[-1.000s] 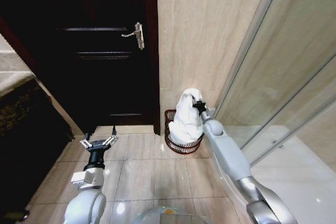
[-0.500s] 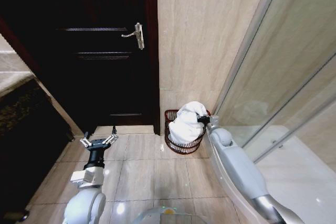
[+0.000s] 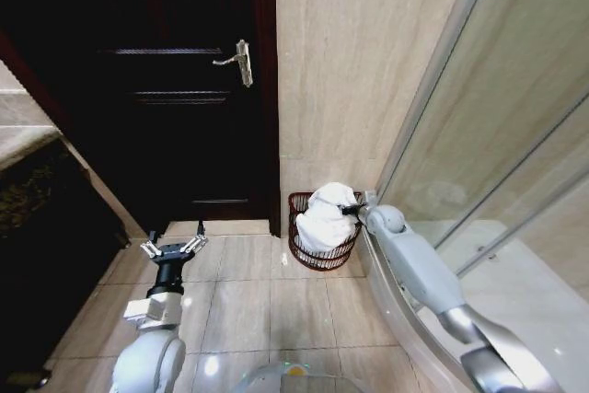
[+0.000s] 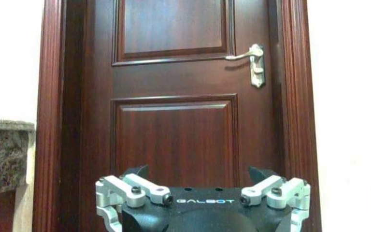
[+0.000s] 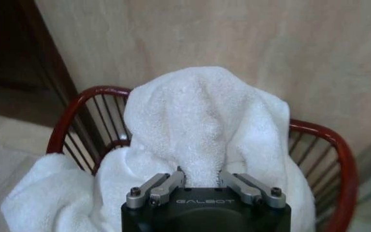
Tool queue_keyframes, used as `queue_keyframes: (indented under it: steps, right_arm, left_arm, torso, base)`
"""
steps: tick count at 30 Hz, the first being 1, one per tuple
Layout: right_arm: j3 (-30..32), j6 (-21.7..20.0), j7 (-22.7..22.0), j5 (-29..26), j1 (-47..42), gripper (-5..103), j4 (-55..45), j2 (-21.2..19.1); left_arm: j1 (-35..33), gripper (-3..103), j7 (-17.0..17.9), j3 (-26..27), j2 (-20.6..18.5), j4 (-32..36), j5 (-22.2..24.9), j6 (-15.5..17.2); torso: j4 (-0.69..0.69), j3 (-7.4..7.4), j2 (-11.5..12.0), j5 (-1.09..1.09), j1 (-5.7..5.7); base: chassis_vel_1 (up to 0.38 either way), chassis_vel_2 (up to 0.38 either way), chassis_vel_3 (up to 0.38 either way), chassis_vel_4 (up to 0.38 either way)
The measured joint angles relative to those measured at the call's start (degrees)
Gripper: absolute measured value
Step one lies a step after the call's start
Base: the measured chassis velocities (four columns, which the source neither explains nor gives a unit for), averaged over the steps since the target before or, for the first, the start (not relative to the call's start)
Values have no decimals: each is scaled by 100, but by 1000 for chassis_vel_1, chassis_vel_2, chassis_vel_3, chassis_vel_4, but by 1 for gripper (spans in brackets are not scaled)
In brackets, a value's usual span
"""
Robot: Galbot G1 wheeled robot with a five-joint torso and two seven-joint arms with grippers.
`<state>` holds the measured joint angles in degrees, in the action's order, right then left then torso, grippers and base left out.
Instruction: Discard the used towel into the hamper.
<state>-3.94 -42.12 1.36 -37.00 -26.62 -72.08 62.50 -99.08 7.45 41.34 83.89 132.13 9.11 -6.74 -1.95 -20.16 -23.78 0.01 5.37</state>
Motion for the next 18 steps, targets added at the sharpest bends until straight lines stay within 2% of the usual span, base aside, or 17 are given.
queue_keyframes:
  steps: [2, 10, 18]
  right_arm:
    - [-354, -1, 21, -165, 320, 12, 325, 34]
    - [-1118, -42, 83, -813, 846, 12, 898, 35]
    - [-1283, -14, 367, -776, 1048, 12, 1583, 230]
  left_arm:
    - [8, 100, 6, 7, 19, 8, 2, 0]
    - [12, 100, 10, 43, 125, 126, -1, 27]
    - [-37, 100, 16, 140, 245, 237, -19, 26]
  torso:
    - [0, 0, 0, -3, 0]
    - [-1, 0, 0, 0, 0]
    - [0, 0, 0, -2, 0]
  base:
    - [0, 0, 0, 0]
    - [0, 0, 0, 0]
    - [0, 0, 0, 0]
